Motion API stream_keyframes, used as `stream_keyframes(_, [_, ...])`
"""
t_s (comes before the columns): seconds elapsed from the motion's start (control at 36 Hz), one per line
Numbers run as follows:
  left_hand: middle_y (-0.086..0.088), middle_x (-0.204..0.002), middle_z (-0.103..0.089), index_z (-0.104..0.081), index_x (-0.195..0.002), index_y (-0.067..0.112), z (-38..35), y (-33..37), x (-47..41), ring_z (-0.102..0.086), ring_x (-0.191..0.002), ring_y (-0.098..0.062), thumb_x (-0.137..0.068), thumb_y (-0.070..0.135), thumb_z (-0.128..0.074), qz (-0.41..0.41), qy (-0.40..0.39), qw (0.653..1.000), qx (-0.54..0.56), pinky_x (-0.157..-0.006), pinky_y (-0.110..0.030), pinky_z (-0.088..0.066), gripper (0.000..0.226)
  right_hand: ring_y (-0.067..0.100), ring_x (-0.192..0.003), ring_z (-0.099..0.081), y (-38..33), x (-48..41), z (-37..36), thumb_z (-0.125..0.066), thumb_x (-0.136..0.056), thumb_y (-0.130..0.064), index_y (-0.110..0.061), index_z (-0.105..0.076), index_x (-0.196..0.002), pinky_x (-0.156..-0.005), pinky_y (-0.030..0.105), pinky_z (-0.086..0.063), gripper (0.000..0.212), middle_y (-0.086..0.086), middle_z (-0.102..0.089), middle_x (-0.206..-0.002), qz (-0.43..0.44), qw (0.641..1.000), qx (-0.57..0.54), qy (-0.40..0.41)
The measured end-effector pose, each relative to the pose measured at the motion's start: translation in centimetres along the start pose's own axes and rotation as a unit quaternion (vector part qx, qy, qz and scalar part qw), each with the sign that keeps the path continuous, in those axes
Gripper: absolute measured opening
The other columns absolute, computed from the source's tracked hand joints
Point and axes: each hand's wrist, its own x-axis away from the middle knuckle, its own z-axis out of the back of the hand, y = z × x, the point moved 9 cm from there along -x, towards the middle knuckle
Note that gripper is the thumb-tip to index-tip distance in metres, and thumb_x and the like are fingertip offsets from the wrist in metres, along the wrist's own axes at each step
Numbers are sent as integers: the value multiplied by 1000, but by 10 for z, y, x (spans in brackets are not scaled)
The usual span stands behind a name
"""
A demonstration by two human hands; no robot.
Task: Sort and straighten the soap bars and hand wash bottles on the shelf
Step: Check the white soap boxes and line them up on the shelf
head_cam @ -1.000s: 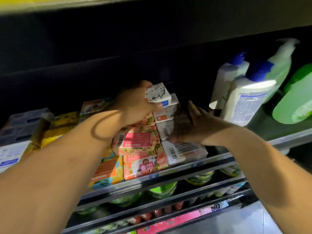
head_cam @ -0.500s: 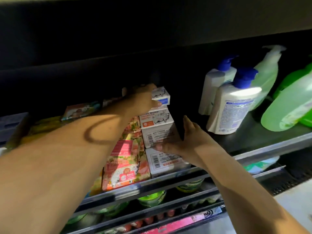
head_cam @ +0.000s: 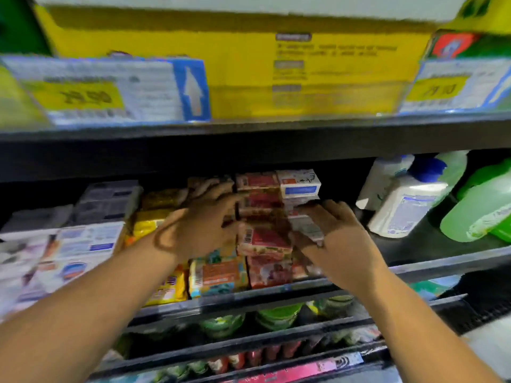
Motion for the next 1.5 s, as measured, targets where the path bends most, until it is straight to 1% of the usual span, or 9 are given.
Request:
stream_keyframes(0.11, [-1,-138,-60,-68,-122,28,28,-57,79,-54,-127,-31,-83,62,-44,17,38,999,-22,-97,-46,-50,58,19,-117,-49,-68,-14,-13,-80,-81,-28,-16,-69,-118,-102,33,-40,41,5,-64,-122,31,995,-13,-91])
stream_keyframes(0.25, [5,-136,-59,-65,-126,32,42,-154,182,-53,-122,-27,-86,60,-45,122,37,991,37,-94,-44,-46,52,32,-102,-69,-162,-38,-44,-51,-80,-57,-17,-75,-116,-88,43,-57,58,10,-72,-113,34,989,-21,-143])
stream_keyframes(0.58, [5,-129,-66,-66,-124,30,54,-330,364,-60,-117,-28,-92,62,-39,294,104,949,47,-86,-46,-53,53,21,-123,-57,-373,-67,-146,-70,-87,-48,-39,-57,-133,-99,30,-47,49,-8,-61,-135,135,961,-23,-239])
stream_keyframes(0.78, [23,-147,-48,-59,-134,43,37,-342,375,-31,-145,-17,-90,69,-19,282,1,954,99,-105,-44,-28,65,26,-127,-50,-459,-59,-217,-66,-93,-48,-32,-42,-148,-100,32,-42,62,0,-54,-140,174,923,20,-341])
stream_keyframes(0.92, [14,-93,-74,-76,-81,35,43,-333,368,-67,-105,-30,-89,38,-46,264,36,964,-18,-72,-45,-47,31,26,-128,-51,-483,-67,-257,-81,-82,-37,-26,-40,-150,-100,32,-46,80,3,-50,-147,147,896,38,-417])
stream_keyframes(1.06, [6,-116,-64,-66,-115,31,40,-335,364,-41,-129,-27,-100,37,-33,329,5,944,26,-90,-43,-31,37,31,-146,-29,-487,-76,-284,-87,-74,-36,-20,-9,-161,-115,37,-32,119,10,-31,-161,141,861,113,-475])
stream_keyframes(1.19, [4,-116,-65,-65,-123,39,40,-339,371,-42,-126,-26,-100,47,-40,350,-11,933,79,-91,-41,-35,34,31,-136,-43,-495,-89,-289,-92,-61,-44,-18,-48,-142,-111,44,-35,96,6,-48,-146,154,844,172,-484])
stream_keyframes(1.33, [1,-114,-65,-68,-113,34,41,-341,366,-43,-126,-28,-98,55,-41,363,-39,927,88,-91,-42,-34,38,23,-126,-51,-492,-91,-292,-92,-64,-36,-26,-46,-144,-94,33,-39,92,-4,-50,-144,138,861,127,-473])
stream_keyframes(1.5, [5,-137,-54,-63,-124,42,40,-346,364,-38,-132,-27,-96,63,-35,365,-95,921,100,-97,-46,-32,45,24,-129,-53,-489,-98,-269,-65,-87,-45,-32,-49,-137,-109,45,-36,54,-2,-59,-135,122,930,22,-347])
